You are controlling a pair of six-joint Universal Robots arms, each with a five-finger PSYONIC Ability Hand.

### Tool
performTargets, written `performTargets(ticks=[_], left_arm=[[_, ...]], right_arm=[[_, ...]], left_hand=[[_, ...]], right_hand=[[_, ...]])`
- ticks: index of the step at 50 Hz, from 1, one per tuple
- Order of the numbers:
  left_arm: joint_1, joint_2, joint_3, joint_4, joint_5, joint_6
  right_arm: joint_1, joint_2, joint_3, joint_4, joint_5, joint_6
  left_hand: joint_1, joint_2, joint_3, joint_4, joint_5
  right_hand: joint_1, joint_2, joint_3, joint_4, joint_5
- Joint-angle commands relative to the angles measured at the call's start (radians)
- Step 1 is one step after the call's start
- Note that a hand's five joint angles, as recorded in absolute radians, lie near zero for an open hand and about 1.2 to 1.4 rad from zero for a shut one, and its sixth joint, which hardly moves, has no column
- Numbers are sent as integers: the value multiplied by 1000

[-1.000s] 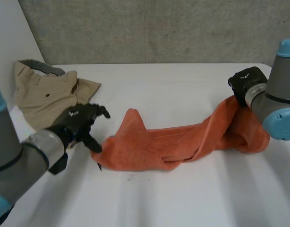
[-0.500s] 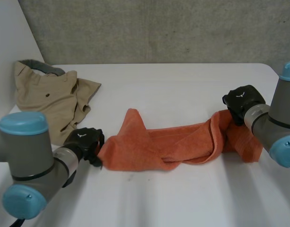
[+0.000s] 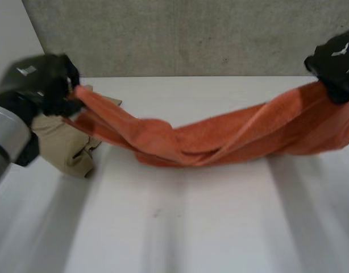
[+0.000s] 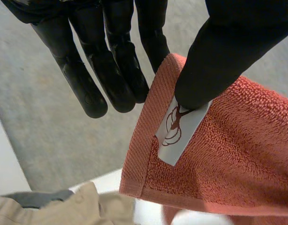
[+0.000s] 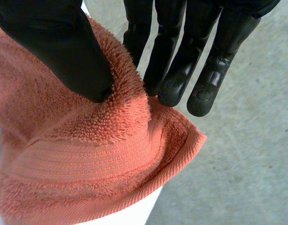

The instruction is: Fold the laundry.

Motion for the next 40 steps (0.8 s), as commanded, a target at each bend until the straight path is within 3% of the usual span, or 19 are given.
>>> performTargets(ticks=[1,8,17,19,20,24,27,31,35,40], left_arm=[[112,-29,72,-71,69,-58],[114,-265,165,-75,57,-70],[52,-645,424,-68,-51,-67],[39,-688,452,-61,-60,-69],[29,-720,475,-50,-60,-62],[23,-739,472,7,-59,-61],[20,-728,435,39,-59,-58],[12,-624,299,117,-23,-32],[20,-538,162,195,62,39],[35,-474,17,244,150,189]], right_arm=[[-23,75,-140,107,-11,-16],[-3,282,-242,58,4,19],[38,518,-262,-235,95,97],[61,564,-261,-261,133,96],[67,576,-259,-261,145,94],[78,601,-235,-263,185,102],[78,586,-181,-269,188,106],[72,525,-85,-287,184,108],[69,477,-17,-323,167,108],[69,455,21,-344,133,108]], left_hand=[[252,202,208,199,251],[252,202,208,199,251],[252,202,208,199,251],[-7,-57,-51,-60,-8],[-346,-396,-390,-399,-347],[-721,-771,-766,-774,-722],[-804,-854,-849,-857,-805],[-784,-834,-828,-837,-785],[-722,-772,-767,-775,-723],[-640,-690,-685,-693,-641]], right_hand=[[418,230,214,207,237],[418,230,214,207,237],[418,230,214,207,237],[418,230,214,207,237],[418,230,214,207,237],[418,230,214,207,237],[418,230,214,207,237],[418,230,214,207,237],[418,230,214,207,237],[418,230,214,207,237]])
